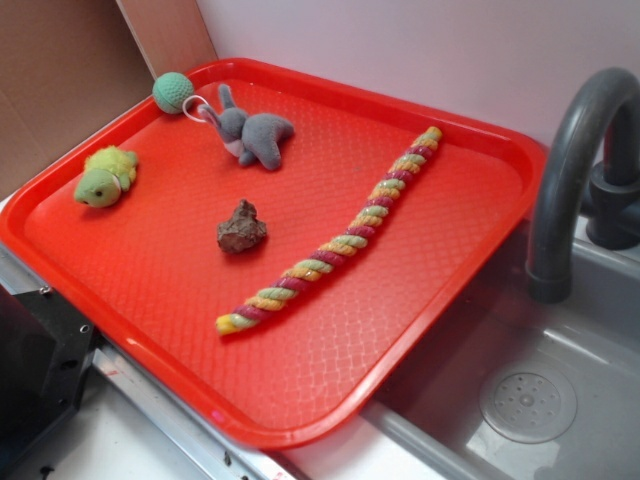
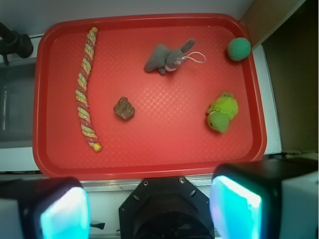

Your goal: Grab the multicolored rope.

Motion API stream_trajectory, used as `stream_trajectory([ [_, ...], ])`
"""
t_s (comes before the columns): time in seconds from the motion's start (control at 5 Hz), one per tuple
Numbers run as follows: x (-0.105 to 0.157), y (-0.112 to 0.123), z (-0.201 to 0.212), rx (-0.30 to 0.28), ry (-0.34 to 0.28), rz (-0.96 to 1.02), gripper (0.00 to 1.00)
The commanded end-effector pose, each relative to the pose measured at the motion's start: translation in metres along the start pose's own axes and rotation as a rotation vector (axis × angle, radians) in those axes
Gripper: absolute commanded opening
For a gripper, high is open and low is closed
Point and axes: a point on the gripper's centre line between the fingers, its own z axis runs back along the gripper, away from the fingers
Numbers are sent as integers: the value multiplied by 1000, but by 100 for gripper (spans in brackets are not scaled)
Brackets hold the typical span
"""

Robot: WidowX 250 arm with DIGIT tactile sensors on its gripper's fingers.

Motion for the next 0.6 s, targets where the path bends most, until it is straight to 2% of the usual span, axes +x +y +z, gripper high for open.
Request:
stream_trajectory([
  [0.0,0,0,0,0,0,0,100],
  [0.2,5,-11,2,-14,-66,101,100],
  [0.4,24,-39,-6,-26,-110,154,100],
])
